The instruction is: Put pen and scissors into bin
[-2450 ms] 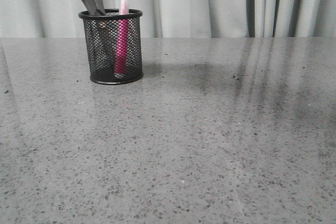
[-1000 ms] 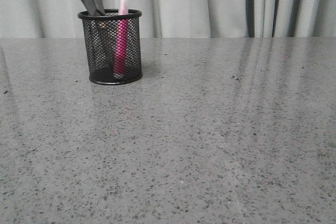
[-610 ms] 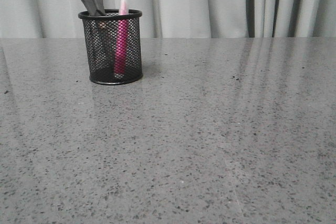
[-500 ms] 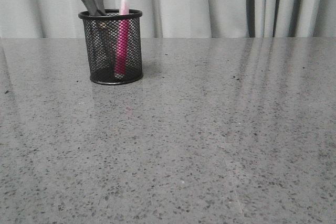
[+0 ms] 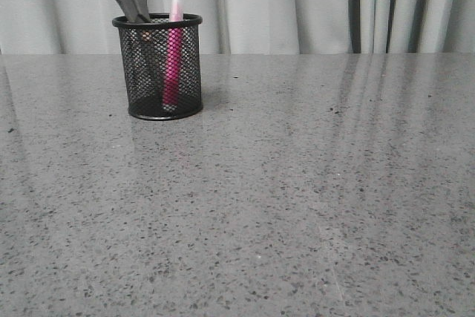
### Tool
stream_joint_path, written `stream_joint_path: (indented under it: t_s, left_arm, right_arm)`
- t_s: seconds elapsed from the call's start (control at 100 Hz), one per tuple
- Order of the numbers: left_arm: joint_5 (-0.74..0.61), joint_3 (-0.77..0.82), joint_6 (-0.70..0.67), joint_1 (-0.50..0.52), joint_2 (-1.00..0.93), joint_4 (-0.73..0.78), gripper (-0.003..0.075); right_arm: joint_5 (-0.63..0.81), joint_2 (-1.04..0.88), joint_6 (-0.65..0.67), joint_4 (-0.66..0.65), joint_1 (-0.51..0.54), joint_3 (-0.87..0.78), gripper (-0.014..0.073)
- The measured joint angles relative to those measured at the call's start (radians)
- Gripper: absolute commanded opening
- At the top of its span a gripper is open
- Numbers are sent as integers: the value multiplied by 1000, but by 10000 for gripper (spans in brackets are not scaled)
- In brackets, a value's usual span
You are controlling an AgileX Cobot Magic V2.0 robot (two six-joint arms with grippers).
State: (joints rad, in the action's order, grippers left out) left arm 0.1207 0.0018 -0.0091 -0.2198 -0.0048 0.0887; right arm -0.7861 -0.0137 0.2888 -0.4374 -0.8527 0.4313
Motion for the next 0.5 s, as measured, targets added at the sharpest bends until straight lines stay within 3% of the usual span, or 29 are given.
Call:
stream_joint_path:
  t_s: [0.19, 0.35, 0.5]
  left_arm:
    - [109, 0, -48, 135, 0, -11, -19]
    - [210, 0, -53, 163, 0, -20, -19]
    - [213, 0, -53, 166, 0, -20, -19]
  right_arm:
    - [0, 0, 0, 0, 0, 0, -48]
    - [0, 0, 0, 0, 0, 0, -48]
    - [0, 0, 0, 0, 0, 0, -48]
